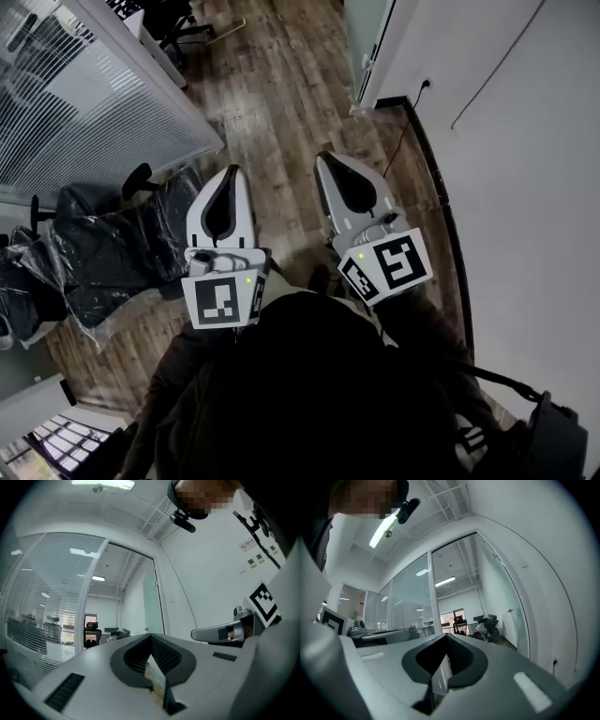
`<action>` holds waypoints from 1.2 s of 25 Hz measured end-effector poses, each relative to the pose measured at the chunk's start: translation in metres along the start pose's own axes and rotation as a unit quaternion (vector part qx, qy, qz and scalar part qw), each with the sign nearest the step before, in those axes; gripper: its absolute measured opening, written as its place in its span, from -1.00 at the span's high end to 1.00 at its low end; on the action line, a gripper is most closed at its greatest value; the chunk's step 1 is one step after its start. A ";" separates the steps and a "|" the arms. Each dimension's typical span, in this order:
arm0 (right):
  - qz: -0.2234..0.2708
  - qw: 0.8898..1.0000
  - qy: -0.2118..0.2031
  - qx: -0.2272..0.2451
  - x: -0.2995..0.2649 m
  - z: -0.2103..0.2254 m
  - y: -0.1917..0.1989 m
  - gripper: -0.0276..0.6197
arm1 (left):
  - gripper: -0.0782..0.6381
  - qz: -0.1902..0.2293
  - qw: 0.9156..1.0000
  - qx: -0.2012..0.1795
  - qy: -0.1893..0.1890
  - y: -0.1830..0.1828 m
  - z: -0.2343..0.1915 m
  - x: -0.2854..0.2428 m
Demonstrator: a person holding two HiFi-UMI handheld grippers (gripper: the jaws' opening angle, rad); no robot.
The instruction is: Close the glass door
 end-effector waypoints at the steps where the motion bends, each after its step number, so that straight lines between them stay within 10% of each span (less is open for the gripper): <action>1: -0.001 1.000 -0.003 0.001 -0.004 0.002 0.001 0.91 | 0.79 -0.003 1.000 0.001 -0.003 0.002 -0.002 -0.003; 30: 0.011 1.000 0.017 0.014 -0.411 0.167 -0.019 0.91 | 0.79 -0.018 0.999 0.024 0.016 0.064 -0.234 -0.382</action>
Point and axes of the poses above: the fingertips, and each gripper's own axes: x backward along the fingers, z to its right, y out of its underside, the point moved 6 cm from there along x, backward along the fingers, and after that the axes turned 11 degrees about y, right-handed, at the moved point
